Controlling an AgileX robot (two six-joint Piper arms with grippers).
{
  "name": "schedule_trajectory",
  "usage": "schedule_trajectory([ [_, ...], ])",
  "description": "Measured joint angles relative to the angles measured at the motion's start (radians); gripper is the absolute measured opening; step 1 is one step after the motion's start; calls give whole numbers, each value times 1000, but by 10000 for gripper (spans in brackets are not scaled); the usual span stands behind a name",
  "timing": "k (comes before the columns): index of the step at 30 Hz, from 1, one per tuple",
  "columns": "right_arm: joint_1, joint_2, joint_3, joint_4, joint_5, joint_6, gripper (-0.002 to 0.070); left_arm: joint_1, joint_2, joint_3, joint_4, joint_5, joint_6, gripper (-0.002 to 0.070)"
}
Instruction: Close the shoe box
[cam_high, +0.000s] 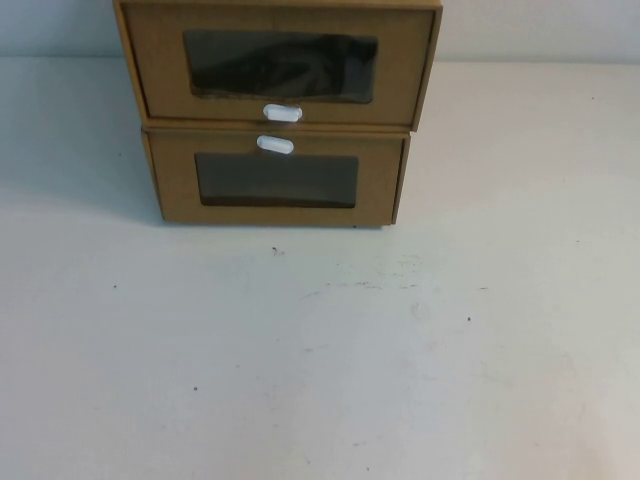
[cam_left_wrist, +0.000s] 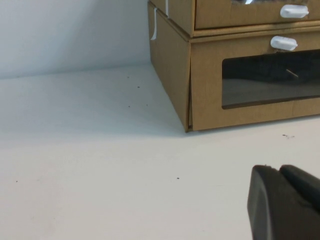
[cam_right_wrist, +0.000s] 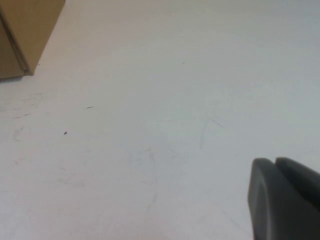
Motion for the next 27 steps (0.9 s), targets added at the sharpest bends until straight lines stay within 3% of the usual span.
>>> schedule_trajectory([
  [14, 0, 0, 0, 0, 2, 0, -13, 0, 0, 0, 18, 7, 0, -5],
  [17, 0, -1, 0, 0, 2, 0, -13, 0, -12, 0, 157, 7, -68, -5],
  [22, 0, -1, 0, 0, 2, 0, -13, 45, -126, 0, 446, 72, -386, -5],
  [27, 0, -2, 0, 2, 3, 0, -13, 99, -154, 0, 548, 204, -490, -5],
])
